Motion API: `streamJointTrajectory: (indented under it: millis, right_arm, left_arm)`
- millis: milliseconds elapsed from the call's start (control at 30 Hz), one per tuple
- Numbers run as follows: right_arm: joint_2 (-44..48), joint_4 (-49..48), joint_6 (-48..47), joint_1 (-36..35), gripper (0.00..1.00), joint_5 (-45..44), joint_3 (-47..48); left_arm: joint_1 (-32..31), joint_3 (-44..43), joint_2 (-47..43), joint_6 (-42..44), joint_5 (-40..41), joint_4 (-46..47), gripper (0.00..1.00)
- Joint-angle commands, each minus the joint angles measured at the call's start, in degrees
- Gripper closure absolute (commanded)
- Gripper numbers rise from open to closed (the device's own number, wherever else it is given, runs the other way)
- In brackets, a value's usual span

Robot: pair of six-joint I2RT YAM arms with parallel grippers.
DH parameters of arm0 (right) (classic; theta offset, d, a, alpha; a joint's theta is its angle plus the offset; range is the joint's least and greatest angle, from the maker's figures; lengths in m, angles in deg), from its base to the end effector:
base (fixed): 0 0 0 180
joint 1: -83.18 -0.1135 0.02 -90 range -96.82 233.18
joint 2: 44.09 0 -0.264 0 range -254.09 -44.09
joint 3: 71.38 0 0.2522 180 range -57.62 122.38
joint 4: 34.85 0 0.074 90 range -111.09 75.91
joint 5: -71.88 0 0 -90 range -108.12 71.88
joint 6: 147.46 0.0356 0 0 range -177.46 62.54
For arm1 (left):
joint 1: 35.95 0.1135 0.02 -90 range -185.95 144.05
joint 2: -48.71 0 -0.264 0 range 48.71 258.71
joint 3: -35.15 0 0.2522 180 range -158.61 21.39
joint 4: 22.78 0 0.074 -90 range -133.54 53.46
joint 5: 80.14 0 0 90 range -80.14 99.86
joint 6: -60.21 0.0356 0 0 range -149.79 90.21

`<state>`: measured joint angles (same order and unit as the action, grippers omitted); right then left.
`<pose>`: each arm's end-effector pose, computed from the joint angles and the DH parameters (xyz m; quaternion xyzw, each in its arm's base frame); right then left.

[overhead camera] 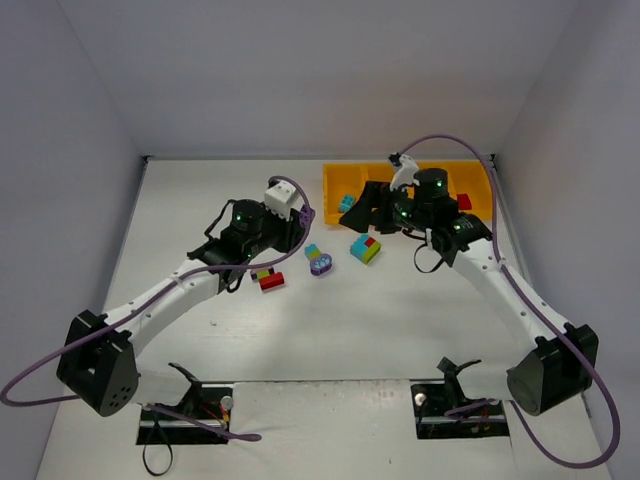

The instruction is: Sort the legos into containers by color

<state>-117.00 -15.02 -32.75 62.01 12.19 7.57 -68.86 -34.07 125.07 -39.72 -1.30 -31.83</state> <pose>0.2685 0.1233 0.3674 -0.1378 0.7641 0.4216 0.4684 0.2587 -0.1756 0.3083 0.2157 0.7683 -0.2906 0.5280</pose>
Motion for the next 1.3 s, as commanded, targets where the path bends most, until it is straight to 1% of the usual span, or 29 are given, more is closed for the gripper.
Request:
streamJointTrajectory:
  millis: [0,67,300,500,567,700,733,800,833,867,900,933,967,1000,1033,1100,1133,1167,1233,1267]
  right_arm:
    - [-2.8,-5.6,1.9,-2.4,0.23,4.0,3.8]
    - [-4.0,-7.9,2.2,-4.3,0.25,4.1,4.9]
    - [-8.9,-10.5,3.2,-7.5,0.28,3.5,6.9]
    - [-12.1,-11.3,3.3,-9.0,0.35,3.4,9.2]
    - [-12.8,-11.4,3.3,-9.6,0.42,3.3,9.3]
    - [-13.4,-11.6,3.5,-10.1,0.61,3.3,8.8]
    - [-13.5,-11.6,3.6,-10.1,0.72,3.3,8.6]
    - [-13.5,-11.7,3.7,-10.1,0.82,3.1,8.0]
    - [-13.5,-11.6,3.7,-10.1,0.93,2.8,7.8]
    - [-13.4,-11.6,3.3,-10.1,0.99,2.7,7.6]
    - [-13.3,-11.6,3.2,-10.2,1.00,2.2,7.5]
    - [-13.1,-11.5,3.1,-10.1,1.00,1.3,7.3]
    - [-13.0,-11.5,2.8,-9.9,1.00,0.5,7.3]
    - [-12.9,-11.3,2.4,-9.6,1.00,-0.4,7.3]
    - [-12.8,-11.2,2.1,-9.3,1.00,-1.3,7.3]
    - [-12.2,-10.6,1.0,-7.7,1.00,-5.5,7.3]
    - [-12.0,-10.4,0.6,-6.8,1.00,-7.3,7.4]
    - [-11.9,-10.1,0.0,-5.0,1.00,-11.6,7.4]
    - [-12.0,-9.3,-0.9,-2.6,1.00,-16.5,7.6]
    - [-12.1,-9.2,-0.9,-1.3,1.00,-21.6,7.6]
  left_arm:
    - [-1.3,-0.7,-3.6,1.9,-4.7,4.2,0.99]
    - [-1.6,-0.7,-4.5,2.1,-5.1,4.1,0.99]
    - [-3.3,-1.2,-5.4,2.0,-6.4,3.9,1.00]
    - [-3.8,-1.0,-6.0,2.3,-6.3,3.5,1.00]
    - [-3.8,-1.0,-6.2,2.3,-6.2,3.5,1.00]
    - [-3.9,-0.9,-6.0,2.3,-5.9,3.8,1.00]
    - [-3.9,-0.8,-6.0,2.3,-5.8,3.9,1.00]
    - [-3.9,-0.7,-5.9,2.3,-5.5,3.9,0.99]
    - [-3.9,-0.7,-5.6,2.3,-5.4,3.9,0.99]
    - [-3.9,-0.8,-5.5,2.3,-5.0,3.8,0.96]
    - [-3.9,-0.7,-5.4,2.3,-4.8,3.9,0.92]
    - [-3.9,-0.7,-5.3,1.9,-4.6,3.8,0.82]
    - [-3.9,-0.6,-5.3,1.8,-3.7,3.8,0.70]
    - [-3.9,-0.4,-5.1,1.1,-3.3,3.7,0.47]
    - [-3.9,-0.3,-5.1,0.6,-2.7,3.6,0.39]
    - [-3.9,0.1,-5.0,-1.3,-0.7,3.3,0.28]
    - [-3.9,0.4,-5.1,-2.0,0.1,3.2,0.26]
    - [-3.9,0.4,-5.2,-2.8,1.0,2.9,0.25]
    - [-3.8,0.6,-5.5,-5.2,4.1,1.3,0.23]
    - [-3.8,0.7,-5.6,-5.9,5.2,0.7,0.23]
